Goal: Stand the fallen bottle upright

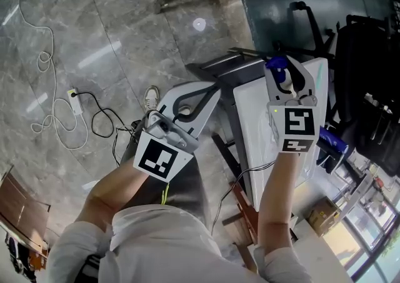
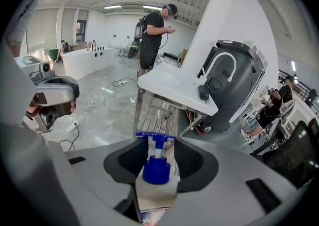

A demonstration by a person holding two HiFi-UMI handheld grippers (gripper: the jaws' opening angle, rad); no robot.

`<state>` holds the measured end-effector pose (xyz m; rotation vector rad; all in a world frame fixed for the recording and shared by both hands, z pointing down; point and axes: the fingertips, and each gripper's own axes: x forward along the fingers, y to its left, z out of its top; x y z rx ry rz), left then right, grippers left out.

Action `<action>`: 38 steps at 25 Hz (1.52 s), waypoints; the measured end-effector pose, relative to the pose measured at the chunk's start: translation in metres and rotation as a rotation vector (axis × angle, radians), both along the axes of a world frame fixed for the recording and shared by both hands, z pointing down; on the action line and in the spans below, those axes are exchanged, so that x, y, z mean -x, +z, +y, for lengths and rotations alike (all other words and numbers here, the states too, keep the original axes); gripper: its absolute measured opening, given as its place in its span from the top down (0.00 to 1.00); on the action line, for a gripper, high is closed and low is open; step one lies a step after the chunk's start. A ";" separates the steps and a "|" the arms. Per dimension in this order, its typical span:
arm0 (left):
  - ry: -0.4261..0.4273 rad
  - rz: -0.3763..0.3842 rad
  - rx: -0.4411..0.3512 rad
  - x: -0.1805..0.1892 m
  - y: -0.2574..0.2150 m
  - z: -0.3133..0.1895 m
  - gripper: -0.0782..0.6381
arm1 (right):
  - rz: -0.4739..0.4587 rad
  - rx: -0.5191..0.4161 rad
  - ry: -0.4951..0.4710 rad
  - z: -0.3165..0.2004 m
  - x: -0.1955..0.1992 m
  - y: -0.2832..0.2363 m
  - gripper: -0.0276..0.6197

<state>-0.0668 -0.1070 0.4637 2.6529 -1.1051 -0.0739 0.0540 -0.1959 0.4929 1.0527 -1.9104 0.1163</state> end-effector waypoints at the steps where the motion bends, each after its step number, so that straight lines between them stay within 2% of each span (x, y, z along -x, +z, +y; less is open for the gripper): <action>1: 0.001 0.000 0.000 -0.001 -0.001 0.001 0.87 | -0.006 -0.011 0.004 0.000 -0.001 -0.004 0.68; 12: 0.005 -0.017 -0.008 -0.004 -0.015 0.011 0.87 | -0.118 -0.133 0.074 0.002 -0.011 -0.046 0.71; 19: 0.023 -0.023 -0.021 -0.017 -0.021 0.011 0.87 | -0.200 -0.208 0.080 0.008 -0.021 -0.063 0.73; 23: 0.041 -0.030 -0.024 -0.026 -0.025 0.013 0.87 | -0.253 -0.250 0.116 0.016 -0.035 -0.074 0.74; 29: 0.056 -0.038 -0.020 -0.037 -0.023 0.017 0.87 | -0.296 -0.293 0.073 0.026 -0.037 -0.083 0.75; 34: 0.075 -0.059 -0.017 -0.045 -0.021 0.025 0.87 | -0.373 -0.356 0.037 0.037 -0.042 -0.092 0.76; 38: 0.075 -0.065 -0.009 -0.056 -0.018 0.032 0.87 | -0.486 -0.404 0.074 0.047 -0.061 -0.100 0.76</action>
